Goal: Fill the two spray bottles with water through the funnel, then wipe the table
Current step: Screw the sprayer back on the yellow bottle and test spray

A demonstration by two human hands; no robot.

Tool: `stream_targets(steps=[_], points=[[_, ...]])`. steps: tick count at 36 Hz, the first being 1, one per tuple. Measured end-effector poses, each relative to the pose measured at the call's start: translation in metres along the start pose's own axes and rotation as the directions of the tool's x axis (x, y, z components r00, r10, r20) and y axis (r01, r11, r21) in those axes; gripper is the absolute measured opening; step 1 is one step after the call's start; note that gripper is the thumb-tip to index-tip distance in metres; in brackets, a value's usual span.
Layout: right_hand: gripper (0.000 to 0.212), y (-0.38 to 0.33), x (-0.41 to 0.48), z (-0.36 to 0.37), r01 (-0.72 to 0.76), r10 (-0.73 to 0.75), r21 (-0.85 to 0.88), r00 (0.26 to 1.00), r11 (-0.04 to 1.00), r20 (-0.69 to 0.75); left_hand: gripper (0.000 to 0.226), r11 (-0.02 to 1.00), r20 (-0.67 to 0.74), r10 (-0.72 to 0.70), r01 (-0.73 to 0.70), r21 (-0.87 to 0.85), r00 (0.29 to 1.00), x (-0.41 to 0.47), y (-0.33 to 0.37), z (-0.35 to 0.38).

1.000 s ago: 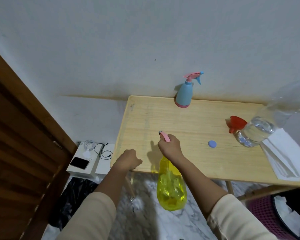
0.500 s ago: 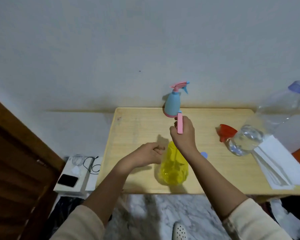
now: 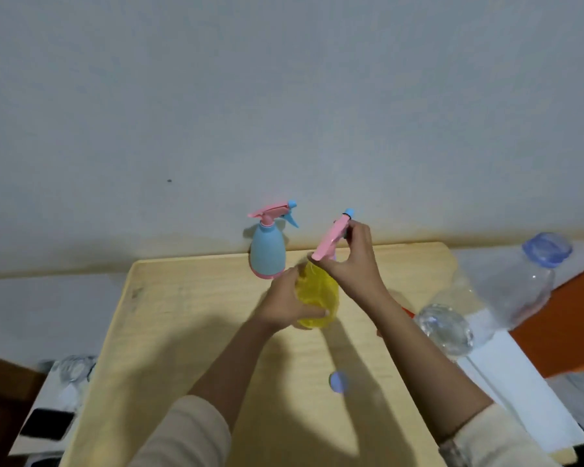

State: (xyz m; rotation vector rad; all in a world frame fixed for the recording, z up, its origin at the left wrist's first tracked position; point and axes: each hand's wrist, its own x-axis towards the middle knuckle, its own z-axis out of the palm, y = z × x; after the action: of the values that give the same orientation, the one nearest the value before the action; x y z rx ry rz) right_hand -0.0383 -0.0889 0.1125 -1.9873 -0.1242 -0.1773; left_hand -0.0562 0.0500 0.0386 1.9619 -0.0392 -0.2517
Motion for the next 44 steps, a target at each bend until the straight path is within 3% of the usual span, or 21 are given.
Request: stream_targets(steps=[3, 6, 10, 13, 16, 19, 22, 27, 33, 39, 42, 44], points=[[0.056, 0.015, 0.022, -0.013, -0.01, 0.01, 0.006, 1.0, 1.0, 0.03, 0.068, 0.999, 0.094, 0.007, -0.003, -0.042, 0.996, 0.03, 0.0, -0.002], [0.055, 0.029, 0.04, -0.011, -0.002, 0.001, -0.02, 0.996, 1.0, -0.084, 0.072, 0.993, 0.127, 0.019, -0.004, -0.118, 0.992, 0.057, -0.002, 0.004], [0.057, 0.041, 0.057, -0.003, -0.014, 0.01, -0.019, 0.984, 1.0, -0.18, 0.07, 0.994, -0.012, 0.005, -0.007, -0.11, 1.0, 0.082, -0.003, 0.018], [0.064, 0.046, 0.07, 0.003, -0.019, 0.01, -0.044, 0.978, 0.999, -0.209, 0.079, 0.996, -0.195, 0.083, -0.075, 0.044, 0.977, 0.091, -0.002, 0.03], [0.064, 0.05, 0.081, 0.007, -0.024, 0.01, -0.056, 0.969, 0.998, -0.248, 0.071, 0.98, -0.32, 0.165, -0.119, 0.159, 0.933, 0.103, -0.008, 0.039], [0.065, 0.05, 0.091, 0.008, -0.027, 0.008, -0.063, 0.96, 0.998, -0.281, 0.058, 0.989, -0.344, 0.129, -0.096, 0.114, 0.93, 0.107, 0.003, 0.035], [0.067, 0.053, 0.095, 0.01, -0.034, 0.015, -0.059, 0.955, 0.998, -0.295, 0.047, 0.982, -0.352, 0.183, -0.151, 0.118, 0.918, 0.104, 0.012, 0.033], [0.063, 0.061, 0.087, 0.008, -0.026, 0.011, -0.045, 0.95, 0.999, -0.312, 0.07, 0.996, -0.331, 0.084, -0.081, 0.021, 0.94, 0.098, 0.008, 0.029], [0.064, 0.058, 0.078, 0.003, -0.002, -0.008, -0.032, 0.949, 0.999, -0.316, 0.052, 0.998, -0.355, 0.055, -0.045, 0.036, 0.933, 0.088, 0.004, 0.031], [0.04, 0.057, 0.052, 0.012, 0.071, -0.101, -0.082, 0.881, 0.994, -0.463, 0.037, 0.989, -0.488, 0.147, -0.121, 0.083, 0.86, 0.049, -0.009, 0.016], [0.023, 0.056, 0.034, 0.033, 0.084, -0.105, -0.068, 0.896, 0.994, -0.432, 0.044, 0.99, -0.598, 0.138, -0.086, 0.115, 0.79, 0.035, -0.032, -0.004], [0.014, 0.055, 0.027, 0.051, 0.088, -0.105, -0.064, 0.935, 0.994, -0.339, 0.055, 0.995, -0.615, 0.067, -0.007, 0.1, 0.786, 0.034, -0.037, -0.018]])
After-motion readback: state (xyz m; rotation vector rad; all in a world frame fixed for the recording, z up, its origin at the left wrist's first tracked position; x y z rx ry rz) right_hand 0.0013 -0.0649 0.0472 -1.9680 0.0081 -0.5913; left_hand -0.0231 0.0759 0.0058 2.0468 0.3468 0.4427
